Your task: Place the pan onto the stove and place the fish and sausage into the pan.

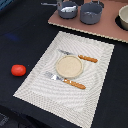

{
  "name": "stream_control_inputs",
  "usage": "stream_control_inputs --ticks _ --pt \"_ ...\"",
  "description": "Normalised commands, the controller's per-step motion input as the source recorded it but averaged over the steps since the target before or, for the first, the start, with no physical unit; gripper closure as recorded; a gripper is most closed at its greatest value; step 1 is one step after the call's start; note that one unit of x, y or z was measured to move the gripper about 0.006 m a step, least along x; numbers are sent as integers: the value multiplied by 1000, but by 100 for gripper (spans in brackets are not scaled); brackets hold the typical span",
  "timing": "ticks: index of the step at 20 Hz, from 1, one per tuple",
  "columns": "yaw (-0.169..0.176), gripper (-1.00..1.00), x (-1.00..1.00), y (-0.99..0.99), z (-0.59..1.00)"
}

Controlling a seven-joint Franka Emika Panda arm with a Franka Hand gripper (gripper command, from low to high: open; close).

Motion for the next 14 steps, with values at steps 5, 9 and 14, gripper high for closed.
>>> stream_control_inputs --ticks 5,9,14 --pt "0 -100 0 -970 0" --pt "0 -100 0 -989 0" --pt "0 -100 0 -994 0"
